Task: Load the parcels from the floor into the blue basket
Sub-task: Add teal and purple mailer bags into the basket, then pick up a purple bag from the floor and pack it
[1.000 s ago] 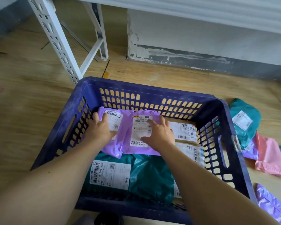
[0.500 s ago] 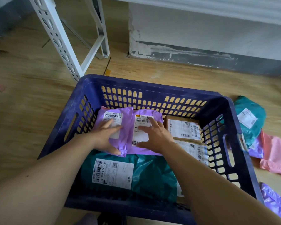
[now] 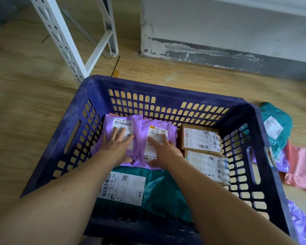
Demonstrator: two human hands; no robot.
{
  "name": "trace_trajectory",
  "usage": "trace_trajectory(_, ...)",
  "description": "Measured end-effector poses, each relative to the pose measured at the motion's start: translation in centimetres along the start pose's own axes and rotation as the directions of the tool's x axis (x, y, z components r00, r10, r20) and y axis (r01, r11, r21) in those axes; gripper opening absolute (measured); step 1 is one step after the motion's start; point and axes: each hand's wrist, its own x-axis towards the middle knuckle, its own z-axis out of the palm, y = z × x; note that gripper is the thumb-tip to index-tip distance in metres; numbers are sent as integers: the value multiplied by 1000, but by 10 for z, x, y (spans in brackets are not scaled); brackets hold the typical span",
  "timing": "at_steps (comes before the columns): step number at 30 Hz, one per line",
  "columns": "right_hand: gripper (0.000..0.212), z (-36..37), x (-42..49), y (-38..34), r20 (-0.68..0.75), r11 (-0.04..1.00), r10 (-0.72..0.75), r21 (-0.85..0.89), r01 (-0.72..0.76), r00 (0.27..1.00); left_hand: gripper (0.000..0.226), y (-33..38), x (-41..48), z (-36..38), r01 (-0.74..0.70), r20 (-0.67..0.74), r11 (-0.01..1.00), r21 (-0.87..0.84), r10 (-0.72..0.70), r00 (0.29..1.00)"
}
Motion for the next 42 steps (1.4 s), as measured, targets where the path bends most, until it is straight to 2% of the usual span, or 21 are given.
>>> trace_trajectory(5,93,4,3,1,17,1000,18,-21,-18,1000,93,2,6,3,8,11,1000,-11,-8,1000)
trace_trajectory(9,92,-2,-2,3,13,1000,-23,-17,23,1000,93,3,3,-4,6,27,998,-62,-4,1000)
trace_trajectory(15,71,-20,-18,16,-176,994,-105,-12,104,979,96,11,-8,-22,16,4,997,-81,-16,1000)
trace_trajectory(19,62,-35,-38,17,-278,995,-90,10,97,956,94,18,-17,-32,5,-118,992,-127,-21,993)
trace_trajectory(23,54,-48,-65,21,-354,994,-58,67,88,933,70,35,-25,-49,-75,-320,979,-188,11,947)
trace_trajectory(26,52,-54,-84,28,-415,991,-38,98,87,909,57,57,-37,-63,-140,-418,969,-203,44,908)
trace_trajectory(32,43,-57,-126,51,-512,985,37,165,56,858,49,104,-62,-77,-271,-504,948,-165,155,849)
trace_trajectory(42,47,-36,-211,110,-614,976,171,214,-46,771,37,189,-114,-84,-456,-595,875,-162,283,753)
